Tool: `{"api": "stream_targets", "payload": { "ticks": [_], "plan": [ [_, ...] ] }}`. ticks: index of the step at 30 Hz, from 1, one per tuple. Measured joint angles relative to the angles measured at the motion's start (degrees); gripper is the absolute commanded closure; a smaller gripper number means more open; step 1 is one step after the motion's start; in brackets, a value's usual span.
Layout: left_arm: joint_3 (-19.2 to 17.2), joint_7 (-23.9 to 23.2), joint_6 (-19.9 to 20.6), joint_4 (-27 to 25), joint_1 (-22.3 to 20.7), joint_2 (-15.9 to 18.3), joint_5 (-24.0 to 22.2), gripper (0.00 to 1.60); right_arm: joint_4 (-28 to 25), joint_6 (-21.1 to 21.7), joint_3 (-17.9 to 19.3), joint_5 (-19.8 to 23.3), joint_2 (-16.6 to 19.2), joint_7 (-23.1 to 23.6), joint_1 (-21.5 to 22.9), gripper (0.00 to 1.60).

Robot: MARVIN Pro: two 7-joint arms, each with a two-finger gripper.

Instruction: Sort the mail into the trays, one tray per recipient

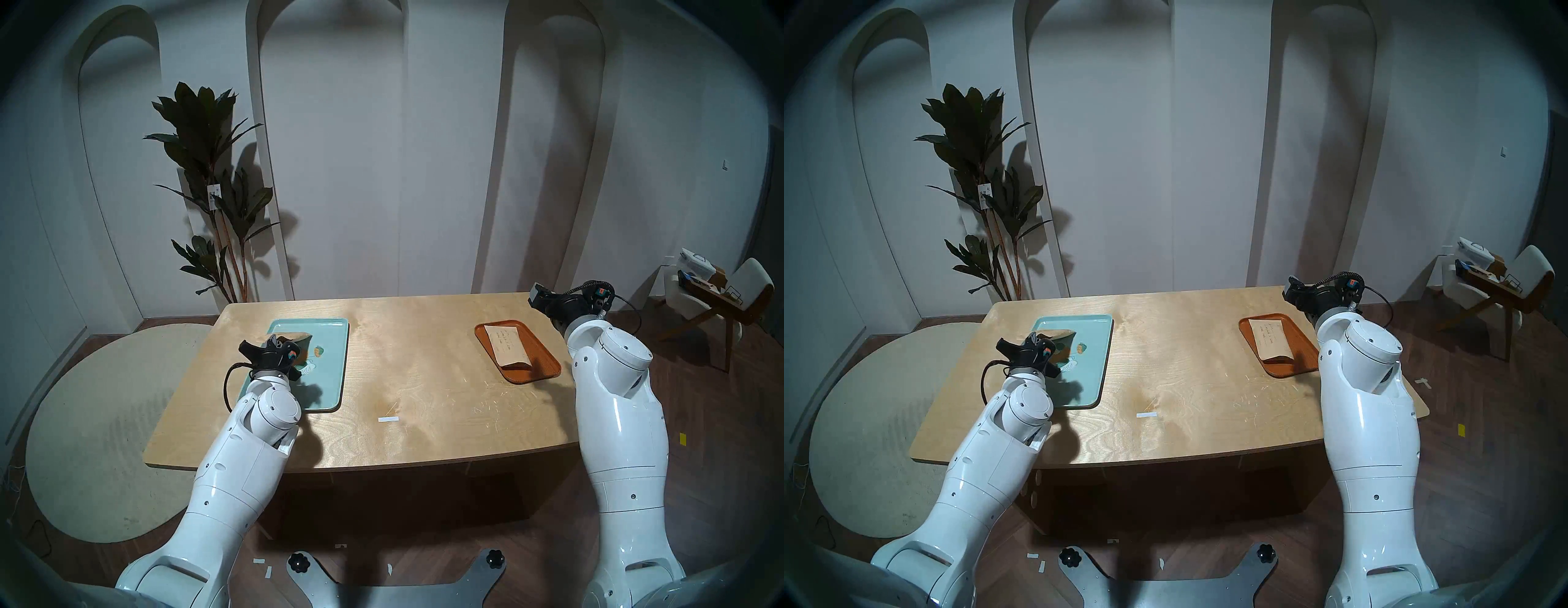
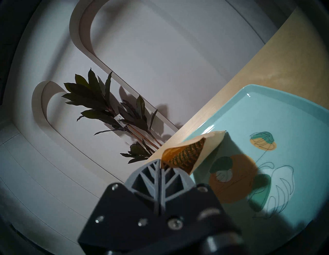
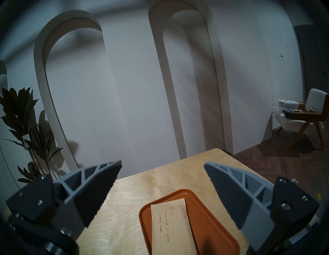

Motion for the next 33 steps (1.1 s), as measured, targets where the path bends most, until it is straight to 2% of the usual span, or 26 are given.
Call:
{"api": "stream_targets", "payload": {
  "ticks": [7, 9, 10, 15, 24, 33],
  "plan": [
    [1.0, 0.1, -0.3, 3.3, -2.1, -0.8, 0.2, 1.6, 0.0, 0.0, 0.0, 0.1, 0.1, -0.1, 0.0, 0.0],
    [1.1, 0.1, -0.4, 4.1, -2.6, -1.0, 0.2, 0.26, 0.0, 0.0, 0.0, 0.1, 0.1, -0.1, 0.0, 0.0],
    [1.2, 0.1, -0.4, 4.3, -2.7, -1.1, 0.2, 0.0, 0.0, 0.0, -0.1, 0.1, 0.1, -0.1, 0.0, 0.0],
    [1.2, -0.8, 0.1, 3.8, -3.0, -1.1, 0.2, 0.0, 0.0, 0.0, -0.1, 0.2, 0.2, -0.2, 0.0, 0.0],
    [0.8, -6.3, 3.0, -2.4, -0.9, 1.0, 0.3, 0.0, 0.0, -0.1, -0.2, 0.3, 0.3, -0.3, 0.0, 0.0],
    [1.0, -15.9, 6.8, -9.5, 3.4, 5.5, 1.1, 0.0, 0.1, -0.1, -0.3, 0.4, 0.4, -0.4, 0.0, 0.0]
  ]
}}
